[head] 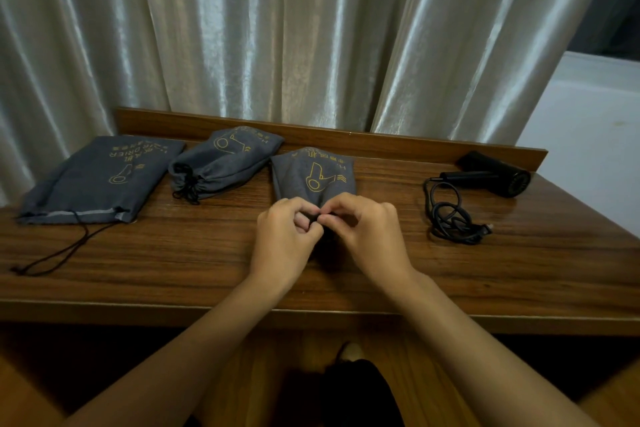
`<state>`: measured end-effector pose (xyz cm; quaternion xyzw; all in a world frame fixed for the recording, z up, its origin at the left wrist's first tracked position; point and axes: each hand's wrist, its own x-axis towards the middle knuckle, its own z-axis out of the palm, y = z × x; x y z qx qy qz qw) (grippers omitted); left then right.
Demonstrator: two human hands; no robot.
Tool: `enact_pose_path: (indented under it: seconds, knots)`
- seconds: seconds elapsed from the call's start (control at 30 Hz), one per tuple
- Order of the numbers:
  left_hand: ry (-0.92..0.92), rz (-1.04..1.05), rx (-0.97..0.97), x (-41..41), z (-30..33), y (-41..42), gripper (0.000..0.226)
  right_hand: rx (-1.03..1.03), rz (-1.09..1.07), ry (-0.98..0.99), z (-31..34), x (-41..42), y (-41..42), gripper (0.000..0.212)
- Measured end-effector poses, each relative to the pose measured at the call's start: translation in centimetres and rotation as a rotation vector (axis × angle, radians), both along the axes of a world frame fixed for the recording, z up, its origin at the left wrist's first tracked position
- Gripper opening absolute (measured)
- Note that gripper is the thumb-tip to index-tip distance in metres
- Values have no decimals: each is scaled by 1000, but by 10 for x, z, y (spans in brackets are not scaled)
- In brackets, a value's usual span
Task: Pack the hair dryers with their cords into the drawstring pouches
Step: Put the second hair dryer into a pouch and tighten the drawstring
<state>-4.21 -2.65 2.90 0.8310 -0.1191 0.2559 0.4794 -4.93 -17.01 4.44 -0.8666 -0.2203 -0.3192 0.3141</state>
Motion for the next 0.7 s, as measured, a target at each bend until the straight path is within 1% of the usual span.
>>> enact_pose_path:
  seconds: [0.1, 0.17, 0.23, 0.3, 0.37, 0.47, 0.5, 0.63, 0.7]
  knots:
    - [-17, 65, 150, -3, 2, -2, 8, -53, -34, -119, -8, 0, -2, 9]
    - [5, 46, 201, -3, 6, 0, 6, -76, -47, -169, -13, -1, -5, 9]
    - [65, -14, 211, 0, 12, 6, 7, -93, -54, -195, -17, -1, -8, 9]
    - [196, -83, 205, 4, 18, 12, 13, -99, -59, -197, -21, -1, -10, 9]
    - [348, -163, 129, 9, 22, 17, 20, -94, -57, -199, -23, -1, -10, 9]
    - [539, -306, -72, 13, 24, 22, 28, -67, -55, -210, -24, 0, -9, 7]
    - [599, -348, -131, 13, 24, 24, 29, -64, -55, -213, -25, 0, -9, 7]
    - [812, -470, -420, 17, 24, 29, 18, -74, -52, -226, -27, 1, -10, 7]
    - [864, -481, -451, 18, 23, 30, 20, -63, -45, -228, -29, 2, -10, 7]
